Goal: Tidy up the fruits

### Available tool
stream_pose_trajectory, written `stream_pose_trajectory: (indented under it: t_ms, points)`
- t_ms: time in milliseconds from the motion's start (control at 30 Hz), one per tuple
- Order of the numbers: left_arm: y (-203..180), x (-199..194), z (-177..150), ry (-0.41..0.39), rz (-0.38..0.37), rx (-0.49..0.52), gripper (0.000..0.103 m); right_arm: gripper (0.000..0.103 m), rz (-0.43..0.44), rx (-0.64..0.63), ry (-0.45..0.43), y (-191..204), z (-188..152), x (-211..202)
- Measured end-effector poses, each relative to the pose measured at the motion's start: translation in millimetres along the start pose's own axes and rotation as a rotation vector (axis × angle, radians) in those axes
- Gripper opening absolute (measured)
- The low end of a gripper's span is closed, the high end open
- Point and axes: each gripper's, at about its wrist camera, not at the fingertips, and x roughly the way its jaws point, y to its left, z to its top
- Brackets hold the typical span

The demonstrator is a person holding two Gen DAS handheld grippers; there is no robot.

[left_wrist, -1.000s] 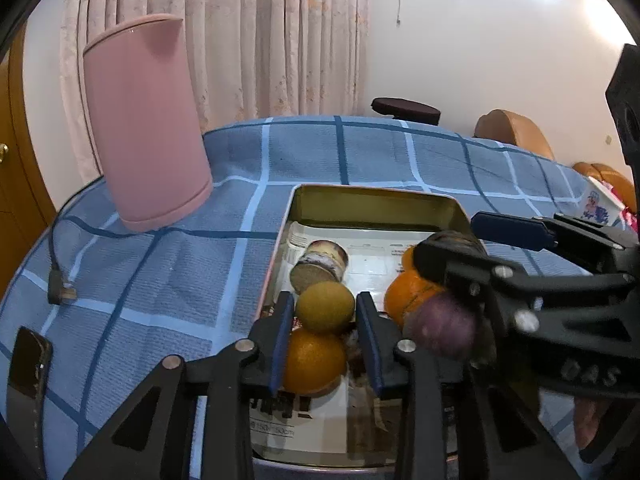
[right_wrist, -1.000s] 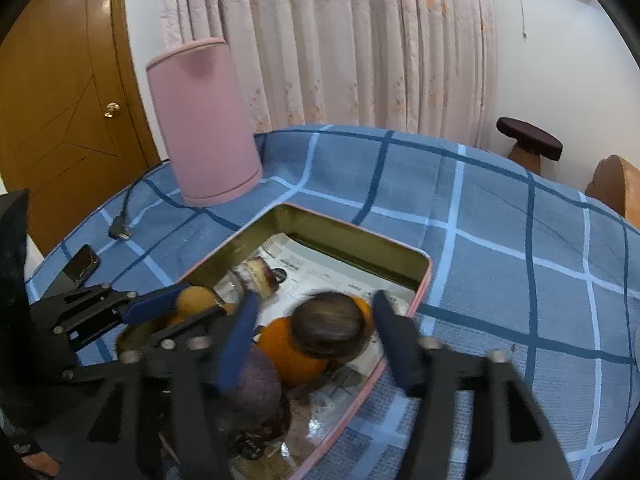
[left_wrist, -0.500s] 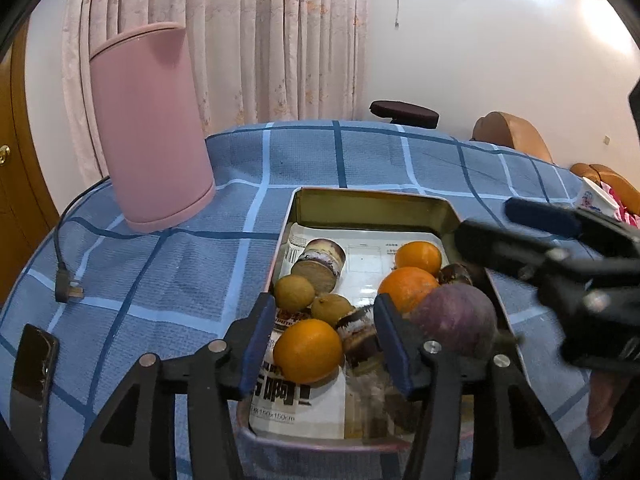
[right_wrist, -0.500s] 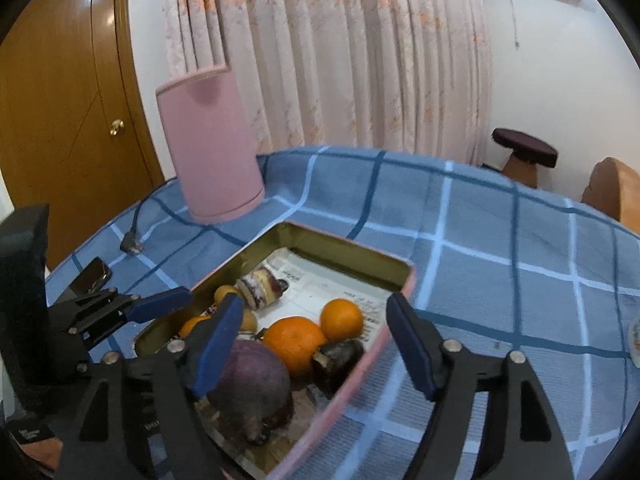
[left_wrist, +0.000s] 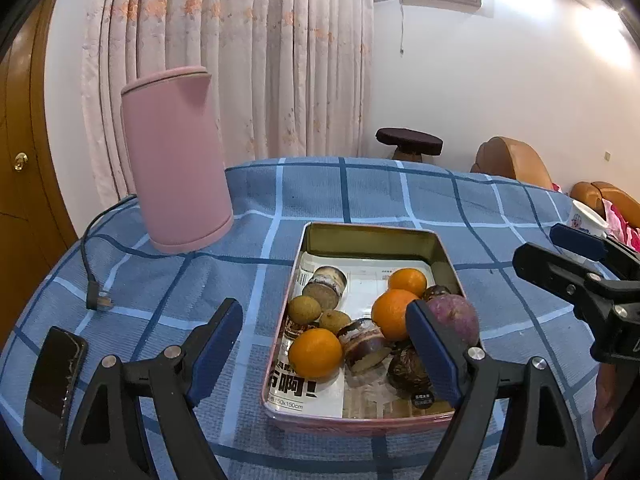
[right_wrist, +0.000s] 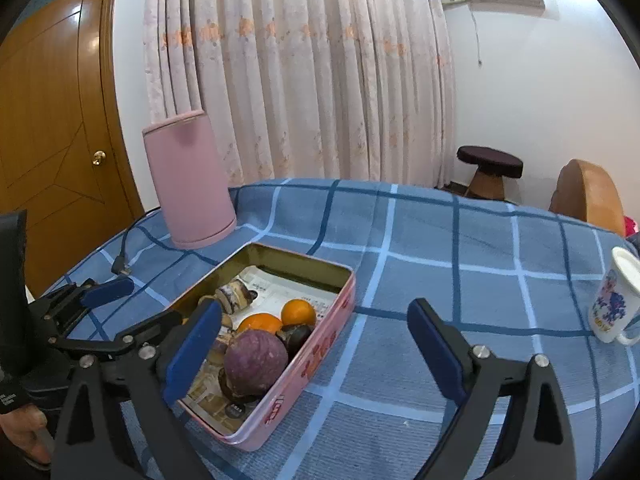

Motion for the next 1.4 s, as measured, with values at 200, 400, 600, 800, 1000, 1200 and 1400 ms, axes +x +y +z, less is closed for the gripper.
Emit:
stream_pose_trajectory:
  t_ms: [200, 400, 600, 800, 1000, 1200, 1400]
  points:
    - [-2.8, -7.4, 1.0, -0.014, 0.005, 0.004, 0.085, 0.099, -0.003, -0.008, -0.016, 1.4, 0.4, -8.9]
    - [-5.6, -8.9, 1.3, -0.019, 0.006, 0.011, 0.085, 0.100, -0.004, -0.010, -0.017, 1.5, -0.2, -10.2]
    - [-8.2, -8.9, 0.1, -0.018, 0.007, 0.015, 0.085, 0.100, -0.006, -0.010, -0.020, 1.3, -1.5, -11.4]
    - [-10.3, -9.2, -0.4, -0.021, 0.017, 0.020, 0.085, 0.100, -0.007, -0.019, -0.028, 0.6, -3.8, -15.1]
    - [-10.0, -7.4, -1.3, -0.011, 0.025, 0.016, 0.085, 0.101, -0.009, -0.023, -0.028, 0.3, -5.3, -17.0]
    - [-10.3, -5.8, -1.9, -0.001, 0.024, 0.017, 0.085, 0.101, -0.010, -0.023, -0.029, 0.3, -5.6, -16.9]
    - [-13.1, -5.6, -2.8, 0.004, 0.025, 0.023, 0.085, 0.101, -0.012, -0.024, -0.032, 0.0, -6.0, -17.4]
